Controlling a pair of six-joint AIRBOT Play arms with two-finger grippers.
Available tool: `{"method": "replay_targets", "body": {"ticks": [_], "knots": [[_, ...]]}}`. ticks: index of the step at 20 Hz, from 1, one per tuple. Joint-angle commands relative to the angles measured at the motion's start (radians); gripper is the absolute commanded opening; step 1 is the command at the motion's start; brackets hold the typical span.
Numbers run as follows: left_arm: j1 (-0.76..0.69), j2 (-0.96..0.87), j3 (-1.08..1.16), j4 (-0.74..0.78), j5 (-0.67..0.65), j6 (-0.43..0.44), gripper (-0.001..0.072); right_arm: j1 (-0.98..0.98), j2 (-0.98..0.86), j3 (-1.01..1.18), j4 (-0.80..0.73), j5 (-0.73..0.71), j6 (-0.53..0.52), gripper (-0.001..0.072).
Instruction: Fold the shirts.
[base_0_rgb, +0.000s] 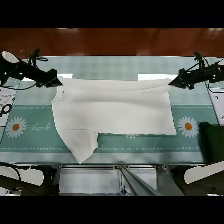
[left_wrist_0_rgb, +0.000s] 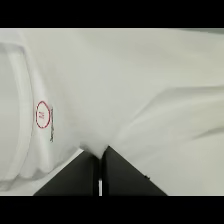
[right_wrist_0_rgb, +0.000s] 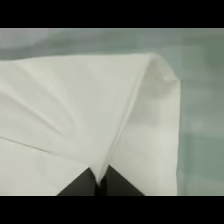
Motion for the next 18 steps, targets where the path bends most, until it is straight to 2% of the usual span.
{"method": "replay_targets", "body": {"ticks": [1,5,6,7,8,10,12,14,16,18], "knots": [[0.001,0.003,-0.109,0.007,-0.005,0.012,0.0018,-0.001,-0.001,-0.070,-0.029,-0.017,-0.001,0.0024],[0.002,0.002,-0.140,0.006,-0.053,0.016,0.0020,-0.003,0.000,-0.079,-0.019,-0.031,0.013,0.0038],[0.003,0.002,-0.140,0.007,-0.080,0.015,0.0084,-0.004,0.000,-0.079,-0.017,-0.029,0.044,0.0145],[0.006,0.002,-0.137,0.008,-0.115,0.016,0.0304,-0.004,0.003,-0.078,-0.016,-0.016,0.057,0.0340],[0.015,0.004,-0.127,0.013,-0.155,0.016,0.0504,-0.005,0.016,-0.078,-0.019,-0.002,0.055,0.0407],[0.047,0.031,-0.109,0.013,-0.209,0.009,0.0508,-0.029,0.069,-0.078,-0.017,0.013,0.056,0.0407],[0.096,0.111,-0.113,0.014,-0.208,0.000,0.0508,-0.077,0.158,-0.079,-0.029,0.028,0.044,0.0407],[0.154,0.218,-0.168,0.015,-0.190,0.001,0.0508,-0.122,0.269,-0.122,-0.104,0.031,0.032,0.0407],[0.227,0.351,-0.331,0.016,-0.126,0.028,0.0508,-0.153,0.401,-0.299,-0.151,-0.047,0.028,0.0407],[0.332,0.471,-0.572,0.012,-0.075,0.019,0.0508,-0.182,0.524,-0.559,-0.069,-0.145,0.013,0.0407]]}}
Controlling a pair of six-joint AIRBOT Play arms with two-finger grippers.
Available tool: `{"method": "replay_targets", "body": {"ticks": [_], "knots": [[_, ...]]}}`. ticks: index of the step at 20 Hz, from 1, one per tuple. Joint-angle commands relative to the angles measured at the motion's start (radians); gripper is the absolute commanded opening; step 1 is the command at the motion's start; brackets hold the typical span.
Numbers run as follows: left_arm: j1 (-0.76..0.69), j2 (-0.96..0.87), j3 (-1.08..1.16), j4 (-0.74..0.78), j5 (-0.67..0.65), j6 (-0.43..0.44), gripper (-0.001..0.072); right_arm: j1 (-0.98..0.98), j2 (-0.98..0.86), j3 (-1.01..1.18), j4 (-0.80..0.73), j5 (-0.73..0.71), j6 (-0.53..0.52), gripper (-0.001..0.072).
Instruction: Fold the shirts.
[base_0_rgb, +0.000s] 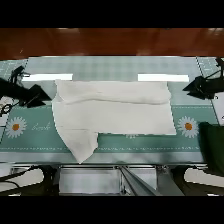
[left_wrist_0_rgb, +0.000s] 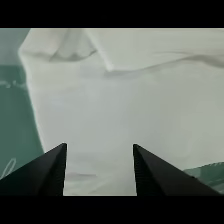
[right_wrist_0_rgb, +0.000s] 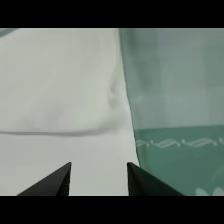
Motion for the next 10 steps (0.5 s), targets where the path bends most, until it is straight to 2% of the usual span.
{"method": "replay_targets", "body": {"ticks": [1,3,5,7,10], "knots": [[0.174,0.195,-0.344,-0.033,0.060,0.006,0.0508,-0.053,0.207,-0.356,0.091,-0.135,-0.057,0.0407],[0.265,0.264,-0.539,-0.126,0.058,0.016,0.0508,-0.058,0.290,-0.542,0.192,-0.169,-0.121,0.0407],[0.304,0.294,-0.642,-0.103,0.072,0.019,0.0508,-0.056,0.347,-0.660,0.254,-0.172,-0.171,0.0407],[0.299,0.293,-0.674,-0.071,0.073,0.017,0.0508,-0.056,0.377,-0.708,0.266,-0.172,-0.185,0.0407],[0.239,0.293,-0.710,-0.122,0.097,0.036,0.0508,-0.056,0.380,-0.712,0.277,-0.169,-0.186,0.0407]]}}
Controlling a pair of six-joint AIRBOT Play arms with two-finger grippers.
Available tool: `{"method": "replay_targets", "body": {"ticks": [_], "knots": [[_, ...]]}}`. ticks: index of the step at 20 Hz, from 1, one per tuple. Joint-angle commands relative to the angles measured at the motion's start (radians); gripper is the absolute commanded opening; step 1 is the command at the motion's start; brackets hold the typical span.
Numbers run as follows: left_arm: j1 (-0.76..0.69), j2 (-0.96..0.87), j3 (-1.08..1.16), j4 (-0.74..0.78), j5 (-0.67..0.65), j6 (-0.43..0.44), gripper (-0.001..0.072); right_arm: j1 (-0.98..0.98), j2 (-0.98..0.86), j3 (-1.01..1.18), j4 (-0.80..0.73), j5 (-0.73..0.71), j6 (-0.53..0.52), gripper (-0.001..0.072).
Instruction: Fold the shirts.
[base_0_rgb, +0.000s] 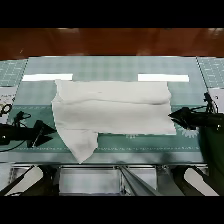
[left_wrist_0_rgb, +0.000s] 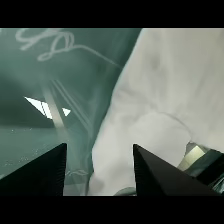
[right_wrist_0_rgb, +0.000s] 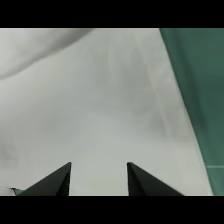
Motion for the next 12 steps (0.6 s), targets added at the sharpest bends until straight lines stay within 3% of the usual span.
{"method": "replay_targets", "body": {"ticks": [1,6,7,8,9,12], "knots": [[-0.055,0.015,-0.083,-0.057,0.057,0.015,0.0508,-0.002,0.029,-0.055,0.041,-0.008,-0.024,0.0407],[-0.264,0.003,-0.097,-0.159,0.191,0.011,0.0507,-0.003,0.029,-0.054,0.042,-0.027,-0.023,0.0406],[-0.296,0.001,-0.095,-0.159,0.206,0.011,0.0456,-0.003,0.029,-0.050,0.039,-0.037,-0.017,0.0406],[-0.311,0.001,-0.090,-0.159,0.205,0.012,0.0108,-0.008,0.029,-0.035,0.029,-0.032,-0.012,0.0406],[-0.311,0.002,-0.079,-0.163,0.194,0.016,0.0016,-0.027,0.029,-0.011,0.012,-0.010,-0.012,0.0406],[-0.311,0.003,-0.029,-0.162,0.142,0.038,0.0017,-0.141,0.029,0.024,-0.146,-0.002,0.100,0.0406]]}}
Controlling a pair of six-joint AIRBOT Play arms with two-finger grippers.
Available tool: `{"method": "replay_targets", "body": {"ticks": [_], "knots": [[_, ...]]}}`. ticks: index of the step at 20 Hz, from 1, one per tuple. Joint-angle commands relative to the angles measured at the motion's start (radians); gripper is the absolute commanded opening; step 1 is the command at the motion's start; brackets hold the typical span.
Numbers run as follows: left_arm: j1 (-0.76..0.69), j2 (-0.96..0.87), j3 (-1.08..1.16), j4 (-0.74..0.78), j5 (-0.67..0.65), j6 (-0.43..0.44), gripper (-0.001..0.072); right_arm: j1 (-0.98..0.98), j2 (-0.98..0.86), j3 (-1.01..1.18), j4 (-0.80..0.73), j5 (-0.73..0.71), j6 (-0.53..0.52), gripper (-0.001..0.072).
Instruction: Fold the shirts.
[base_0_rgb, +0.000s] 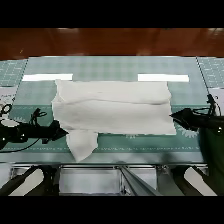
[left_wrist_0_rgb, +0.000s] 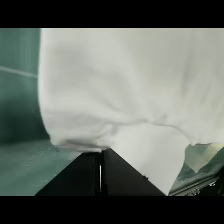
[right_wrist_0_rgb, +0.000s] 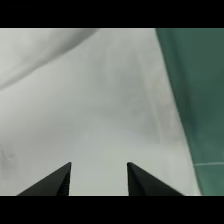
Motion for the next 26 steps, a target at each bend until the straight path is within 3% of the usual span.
{"method": "replay_targets", "body": {"ticks": [1,3,9,12,14,15,16,17,21,26], "knots": [[-0.022,0.001,0.040,-0.021,-0.038,0.017,0.0017,-0.101,0.001,0.019,-0.197,0.020,0.142,0.0406],[-0.022,0.001,0.044,-0.021,-0.032,0.017,0.0017,-0.101,0.000,0.005,-0.282,0.030,0.201,0.0406],[-0.022,0.001,0.044,-0.021,-0.016,0.017,0.0018,-0.019,-0.115,0.004,-0.292,0.076,0.200,0.0406],[-0.022,0.001,0.044,-0.021,-0.012,0.017,0.0018,0.033,-0.204,0.006,-0.225,0.054,0.164,0.0406],[-0.022,0.001,0.044,-0.021,-0.013,0.017,0.0018,0.058,-0.246,0.006,-0.071,0.000,0.093,0.0400],[-0.022,0.001,0.045,-0.021,-0.013,0.017,0.0018,0.067,-0.255,0.008,0.004,-0.015,0.052,0.0304],[-0.022,0.001,0.045,-0.021,-0.013,0.017,0.0018,0.068,-0.255,0.014,0.047,-0.019,0.021,0.0124],[-0.022,0.001,0.047,-0.021,-0.013,0.018,0.0018,0.066,-0.254,0.024,0.068,-0.007,-0.020,0.0024],[-0.005,0.001,0.118,-0.020,-0.032,0.047,0.0018,0.066,-0.254,0.101,-0.018,0.077,-0.021,0.0023],[0.019,-0.025,0.342,-0.020,-0.010,0.015,0.0017,0.076,-0.256,0.257,0.033,0.091,-0.021,0.0023]]}}
